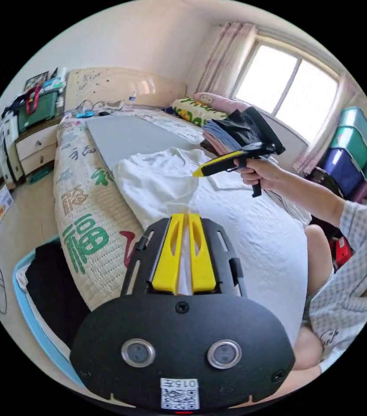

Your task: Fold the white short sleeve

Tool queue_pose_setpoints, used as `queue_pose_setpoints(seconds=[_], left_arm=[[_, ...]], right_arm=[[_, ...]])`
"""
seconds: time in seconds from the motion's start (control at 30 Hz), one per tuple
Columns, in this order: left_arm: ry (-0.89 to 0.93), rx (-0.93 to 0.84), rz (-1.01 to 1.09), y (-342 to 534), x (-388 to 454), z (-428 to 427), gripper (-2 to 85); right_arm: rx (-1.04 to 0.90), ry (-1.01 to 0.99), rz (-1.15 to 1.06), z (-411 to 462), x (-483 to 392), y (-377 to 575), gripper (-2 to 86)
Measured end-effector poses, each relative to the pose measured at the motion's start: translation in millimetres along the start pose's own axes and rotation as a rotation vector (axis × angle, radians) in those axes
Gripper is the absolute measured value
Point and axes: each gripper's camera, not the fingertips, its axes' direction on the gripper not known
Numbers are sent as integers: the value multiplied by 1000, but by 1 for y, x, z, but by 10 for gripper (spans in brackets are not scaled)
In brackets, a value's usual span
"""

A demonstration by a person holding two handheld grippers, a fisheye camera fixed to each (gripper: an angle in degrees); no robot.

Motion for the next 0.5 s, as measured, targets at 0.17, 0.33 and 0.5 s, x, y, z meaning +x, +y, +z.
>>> queue_pose_setpoints(seconds=[0.17, 0.33, 0.5], left_arm=[[91, 28, 287, 36, 40, 7, 39], [139, 29, 419, 69, 56, -5, 77], [-75, 92, 317, 85, 46, 6, 95]], right_arm=[[-70, 41, -39, -3, -4, 25, 3], [-11, 107, -63, -14, -28, -18, 60], [25, 74, -66, 30, -74, -89, 81]])
